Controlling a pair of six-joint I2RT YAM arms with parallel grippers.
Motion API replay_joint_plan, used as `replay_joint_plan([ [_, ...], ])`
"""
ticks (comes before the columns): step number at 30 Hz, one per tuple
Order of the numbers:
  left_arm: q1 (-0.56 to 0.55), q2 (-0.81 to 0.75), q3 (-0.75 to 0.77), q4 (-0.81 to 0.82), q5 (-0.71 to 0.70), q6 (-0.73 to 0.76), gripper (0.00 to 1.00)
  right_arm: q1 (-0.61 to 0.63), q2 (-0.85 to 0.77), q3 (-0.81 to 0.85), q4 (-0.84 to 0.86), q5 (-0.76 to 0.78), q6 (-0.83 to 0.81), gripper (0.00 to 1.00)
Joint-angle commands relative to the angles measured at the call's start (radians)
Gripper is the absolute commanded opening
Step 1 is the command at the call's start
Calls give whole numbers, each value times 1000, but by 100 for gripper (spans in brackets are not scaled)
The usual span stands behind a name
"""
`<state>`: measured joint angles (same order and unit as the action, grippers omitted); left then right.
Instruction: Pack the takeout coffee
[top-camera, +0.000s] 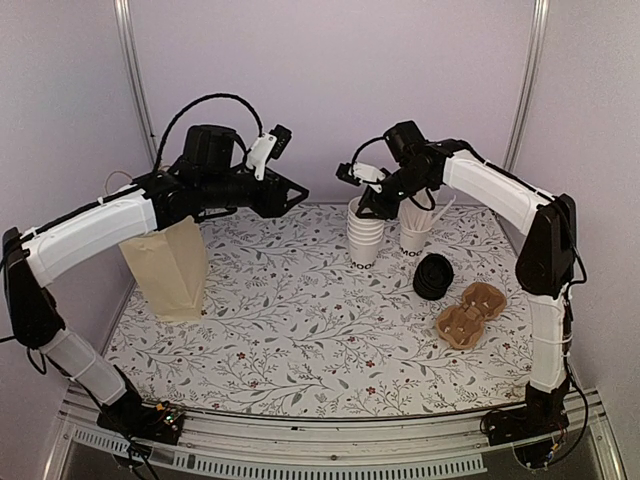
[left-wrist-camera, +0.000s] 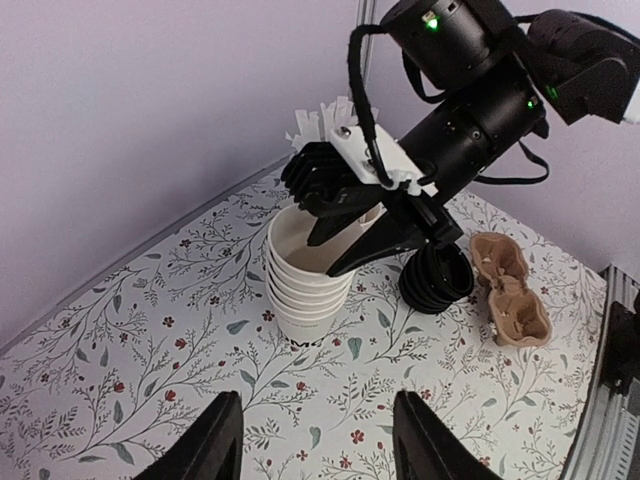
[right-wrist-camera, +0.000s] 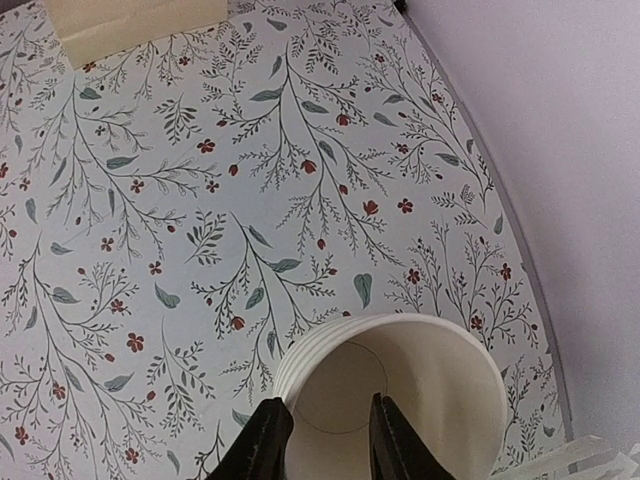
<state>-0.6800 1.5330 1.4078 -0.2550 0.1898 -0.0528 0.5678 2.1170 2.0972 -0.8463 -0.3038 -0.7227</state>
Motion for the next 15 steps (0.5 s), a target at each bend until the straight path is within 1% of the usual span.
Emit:
replay_joint_plan([
  [1,5,-28,-15,28,-9,2,53,24,29,41,-27,22,12,31],
  [9,2,-46,-20,30,-18,8,54,34,37,48,-28,39,30,30],
  [15,0,-48,-23,32,-27,11,54,43,-12,41,-38,31,49,31],
])
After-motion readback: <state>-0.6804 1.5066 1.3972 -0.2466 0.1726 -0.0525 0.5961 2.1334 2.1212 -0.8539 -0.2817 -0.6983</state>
